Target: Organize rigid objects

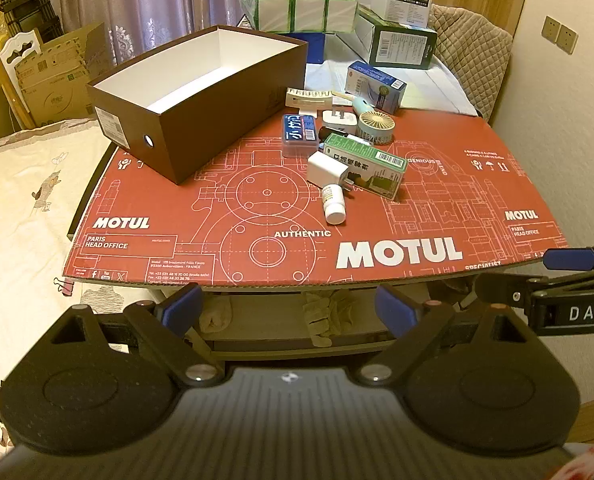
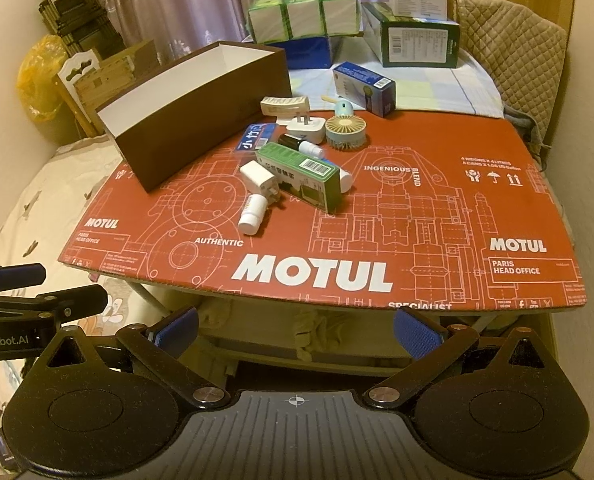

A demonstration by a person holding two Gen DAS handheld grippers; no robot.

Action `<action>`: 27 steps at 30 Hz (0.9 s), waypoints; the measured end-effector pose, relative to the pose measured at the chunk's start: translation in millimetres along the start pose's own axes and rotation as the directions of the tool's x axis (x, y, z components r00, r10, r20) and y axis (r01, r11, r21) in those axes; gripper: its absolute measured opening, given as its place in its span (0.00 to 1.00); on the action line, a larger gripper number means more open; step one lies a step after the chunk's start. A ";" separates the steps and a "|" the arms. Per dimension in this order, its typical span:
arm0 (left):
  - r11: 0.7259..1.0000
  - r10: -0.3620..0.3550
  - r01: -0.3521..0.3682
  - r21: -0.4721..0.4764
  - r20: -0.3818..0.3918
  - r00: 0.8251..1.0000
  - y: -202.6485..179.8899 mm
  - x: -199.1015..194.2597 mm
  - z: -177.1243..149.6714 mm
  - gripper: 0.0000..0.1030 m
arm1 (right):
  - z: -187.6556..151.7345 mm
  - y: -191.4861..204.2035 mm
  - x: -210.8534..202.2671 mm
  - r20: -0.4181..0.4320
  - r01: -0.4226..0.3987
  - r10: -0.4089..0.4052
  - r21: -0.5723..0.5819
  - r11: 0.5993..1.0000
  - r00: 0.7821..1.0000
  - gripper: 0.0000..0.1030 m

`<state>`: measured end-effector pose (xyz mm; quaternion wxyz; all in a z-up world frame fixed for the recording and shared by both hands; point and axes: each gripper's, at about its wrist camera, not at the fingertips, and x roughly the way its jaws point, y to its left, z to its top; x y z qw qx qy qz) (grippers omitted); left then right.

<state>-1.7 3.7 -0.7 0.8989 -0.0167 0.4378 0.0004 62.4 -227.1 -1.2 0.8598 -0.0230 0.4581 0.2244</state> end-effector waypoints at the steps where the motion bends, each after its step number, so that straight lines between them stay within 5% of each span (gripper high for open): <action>1: 1.000 0.000 0.000 0.000 0.000 1.000 -0.1 0.0 0.0 0.88 | 0.0 -0.6 -0.5 0.000 0.000 0.000 0.000 1.000 1.000 0.98; 27: 1.000 0.004 -0.004 0.009 0.004 1.000 -2.5 -4.2 -2.6 0.88 | -4.9 1.7 -6.0 0.007 0.003 -0.003 0.009 1.000 1.000 0.98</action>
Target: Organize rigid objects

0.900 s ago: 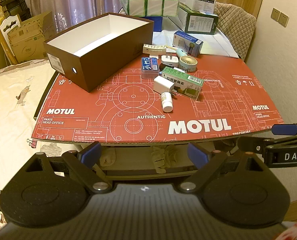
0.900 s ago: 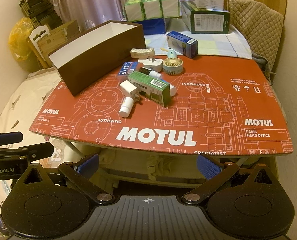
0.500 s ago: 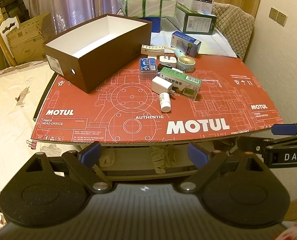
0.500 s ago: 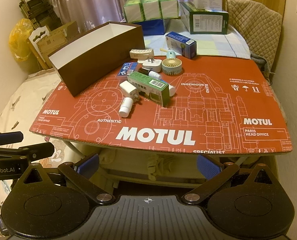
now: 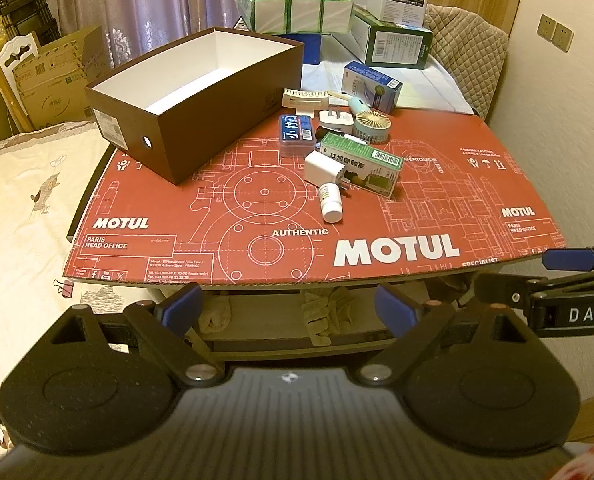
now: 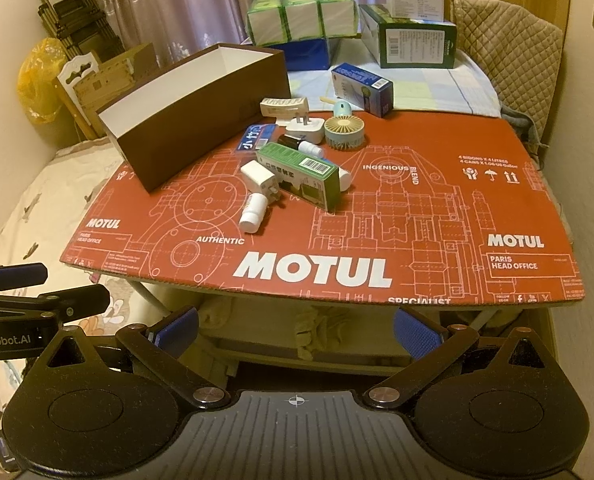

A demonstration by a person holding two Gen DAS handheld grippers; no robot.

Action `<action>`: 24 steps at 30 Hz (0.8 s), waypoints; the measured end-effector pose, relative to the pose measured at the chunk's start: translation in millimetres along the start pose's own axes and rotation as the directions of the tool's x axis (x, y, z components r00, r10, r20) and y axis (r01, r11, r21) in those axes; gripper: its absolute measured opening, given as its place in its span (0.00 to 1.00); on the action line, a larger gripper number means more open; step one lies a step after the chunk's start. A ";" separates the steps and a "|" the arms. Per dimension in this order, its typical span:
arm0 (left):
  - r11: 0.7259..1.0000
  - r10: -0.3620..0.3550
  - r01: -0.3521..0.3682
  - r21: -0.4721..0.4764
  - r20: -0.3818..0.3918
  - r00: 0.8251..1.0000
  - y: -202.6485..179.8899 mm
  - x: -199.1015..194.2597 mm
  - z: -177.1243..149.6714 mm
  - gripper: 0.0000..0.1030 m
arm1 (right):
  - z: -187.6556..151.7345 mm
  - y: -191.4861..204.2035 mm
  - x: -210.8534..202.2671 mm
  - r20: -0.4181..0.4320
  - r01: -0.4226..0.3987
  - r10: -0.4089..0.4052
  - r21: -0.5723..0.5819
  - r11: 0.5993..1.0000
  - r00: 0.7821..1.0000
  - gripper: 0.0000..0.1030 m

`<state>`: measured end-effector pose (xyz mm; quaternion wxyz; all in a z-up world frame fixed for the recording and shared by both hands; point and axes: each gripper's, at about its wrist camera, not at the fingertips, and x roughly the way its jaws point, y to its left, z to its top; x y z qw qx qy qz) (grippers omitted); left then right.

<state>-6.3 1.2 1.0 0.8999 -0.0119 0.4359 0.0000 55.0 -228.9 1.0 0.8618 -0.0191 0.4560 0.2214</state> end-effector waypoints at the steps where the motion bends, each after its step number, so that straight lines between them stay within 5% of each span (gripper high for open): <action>1: 1.000 0.000 0.000 0.000 0.000 1.000 0.0 -0.1 -0.1 0.88 | -0.2 0.3 -0.1 0.000 0.000 0.000 0.000 1.000 1.000 0.98; 24: 1.000 -0.009 0.009 0.013 -0.022 1.000 10.0 5.1 1.3 0.88 | -1.4 5.9 2.9 -0.005 0.000 0.000 0.004 1.000 1.000 0.98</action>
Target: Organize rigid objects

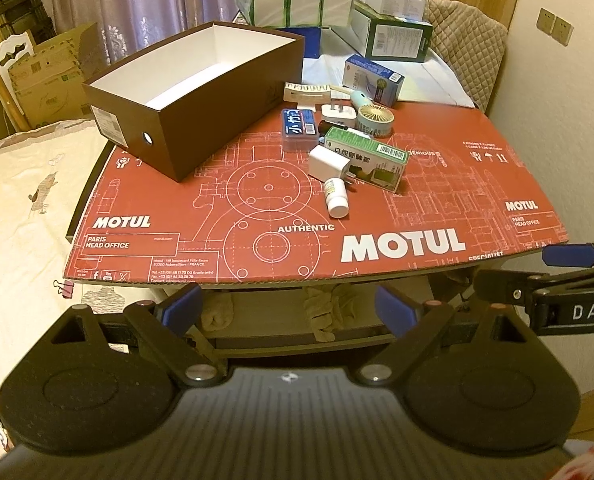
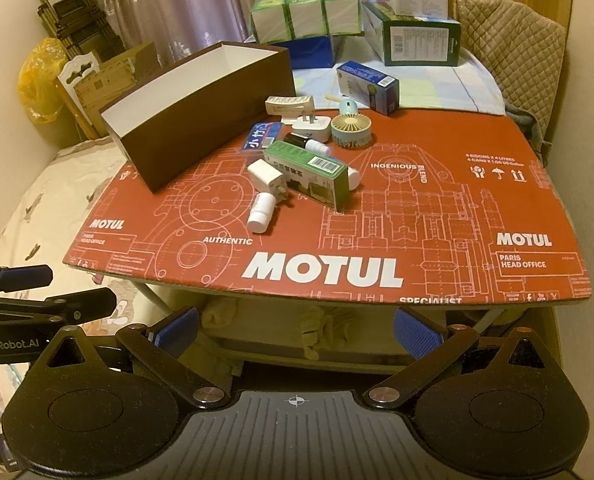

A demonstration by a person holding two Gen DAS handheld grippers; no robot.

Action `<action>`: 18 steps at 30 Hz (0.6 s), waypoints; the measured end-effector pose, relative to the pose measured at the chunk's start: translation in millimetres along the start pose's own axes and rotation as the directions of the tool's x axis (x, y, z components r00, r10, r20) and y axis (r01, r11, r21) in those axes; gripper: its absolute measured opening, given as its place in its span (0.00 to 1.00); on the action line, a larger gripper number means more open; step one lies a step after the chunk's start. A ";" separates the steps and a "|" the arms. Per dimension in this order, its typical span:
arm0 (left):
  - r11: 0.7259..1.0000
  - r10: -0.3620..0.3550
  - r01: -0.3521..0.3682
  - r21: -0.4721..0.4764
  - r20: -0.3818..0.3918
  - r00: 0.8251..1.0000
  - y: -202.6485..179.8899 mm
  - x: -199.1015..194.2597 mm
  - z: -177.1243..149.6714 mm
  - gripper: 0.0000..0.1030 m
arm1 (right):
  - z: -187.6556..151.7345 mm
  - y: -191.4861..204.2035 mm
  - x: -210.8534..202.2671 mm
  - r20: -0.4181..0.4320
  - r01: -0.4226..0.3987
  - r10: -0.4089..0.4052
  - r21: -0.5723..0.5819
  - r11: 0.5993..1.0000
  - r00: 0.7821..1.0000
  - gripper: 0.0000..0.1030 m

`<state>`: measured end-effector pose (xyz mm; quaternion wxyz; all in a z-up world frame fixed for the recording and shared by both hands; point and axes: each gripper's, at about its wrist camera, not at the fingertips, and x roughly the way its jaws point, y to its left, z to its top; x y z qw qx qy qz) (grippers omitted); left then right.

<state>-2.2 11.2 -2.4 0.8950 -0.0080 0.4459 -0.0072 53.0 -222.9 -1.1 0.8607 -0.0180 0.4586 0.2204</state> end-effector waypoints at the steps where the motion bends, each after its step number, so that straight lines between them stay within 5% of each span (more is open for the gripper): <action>1: 1.000 0.000 0.000 0.000 -0.002 1.000 0.8 0.8 0.0 0.88 | -0.5 1.4 0.3 -0.001 0.002 -0.002 0.002 1.000 1.000 0.98; 18: 0.999 -0.041 0.042 0.008 -0.081 0.996 7.1 37.1 -1.2 0.88 | -6.5 -2.9 1.9 0.003 0.033 -0.034 0.060 0.998 0.999 0.98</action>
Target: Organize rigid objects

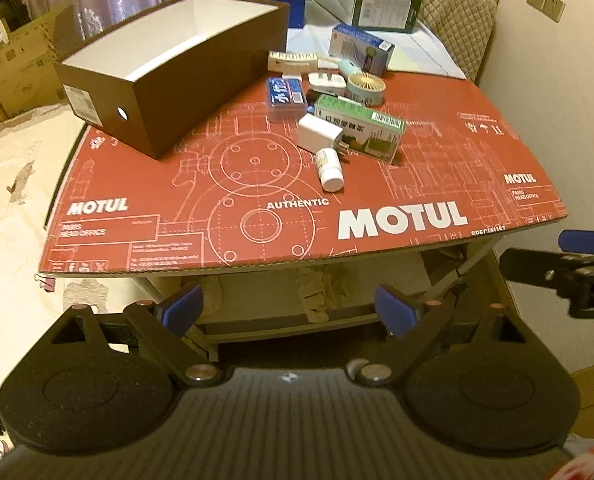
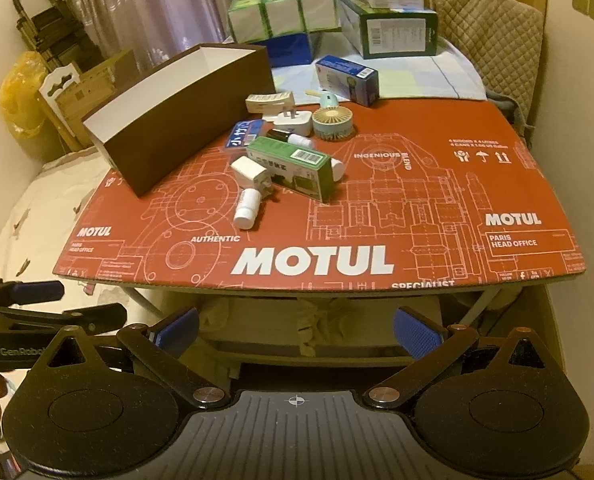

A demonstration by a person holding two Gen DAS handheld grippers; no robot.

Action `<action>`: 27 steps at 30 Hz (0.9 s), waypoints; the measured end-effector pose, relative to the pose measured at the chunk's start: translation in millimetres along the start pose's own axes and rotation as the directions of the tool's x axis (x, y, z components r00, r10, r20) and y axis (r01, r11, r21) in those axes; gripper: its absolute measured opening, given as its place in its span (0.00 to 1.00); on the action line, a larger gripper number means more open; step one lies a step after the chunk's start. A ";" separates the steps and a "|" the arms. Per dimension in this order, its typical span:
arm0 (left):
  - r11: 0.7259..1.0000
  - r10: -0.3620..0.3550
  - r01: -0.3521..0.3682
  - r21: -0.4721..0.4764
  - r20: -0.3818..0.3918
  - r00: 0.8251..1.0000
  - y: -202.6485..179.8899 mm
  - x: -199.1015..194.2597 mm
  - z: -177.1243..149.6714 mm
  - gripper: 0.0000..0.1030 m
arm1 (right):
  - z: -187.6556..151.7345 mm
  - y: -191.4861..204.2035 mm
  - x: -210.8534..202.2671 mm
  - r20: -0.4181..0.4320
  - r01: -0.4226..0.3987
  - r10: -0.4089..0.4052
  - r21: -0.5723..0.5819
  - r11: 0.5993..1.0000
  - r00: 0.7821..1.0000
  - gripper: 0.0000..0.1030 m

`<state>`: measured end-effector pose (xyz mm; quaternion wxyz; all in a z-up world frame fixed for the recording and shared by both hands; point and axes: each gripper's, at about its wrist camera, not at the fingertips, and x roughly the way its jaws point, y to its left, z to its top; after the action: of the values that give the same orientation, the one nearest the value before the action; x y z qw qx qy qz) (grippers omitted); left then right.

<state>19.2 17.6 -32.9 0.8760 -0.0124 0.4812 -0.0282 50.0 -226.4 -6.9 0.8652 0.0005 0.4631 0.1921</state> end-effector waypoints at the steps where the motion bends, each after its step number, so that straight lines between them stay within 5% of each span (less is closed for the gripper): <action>1: 1.000 -0.003 0.003 0.000 -0.003 1.000 -0.5 2.9 1.0 0.88 | 0.7 -1.7 0.4 0.004 -0.001 0.001 0.000 1.000 1.000 0.98; 21: 1.000 -0.016 0.016 -0.012 0.011 1.000 -22.2 82.1 56.5 0.78 | 66.4 -39.8 75.9 0.007 -0.096 0.097 -0.096 0.991 0.995 0.90; 27: 1.000 -0.009 0.009 0.009 0.008 1.000 -33.0 117.8 78.1 0.57 | 89.4 -63.0 101.8 -0.025 -0.109 0.107 -0.095 0.990 0.994 0.89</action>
<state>146.9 -23.0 -88.6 0.8779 -0.0109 0.4775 -0.0340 193.2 -235.0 -48.6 0.8479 -0.0183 0.4613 0.2606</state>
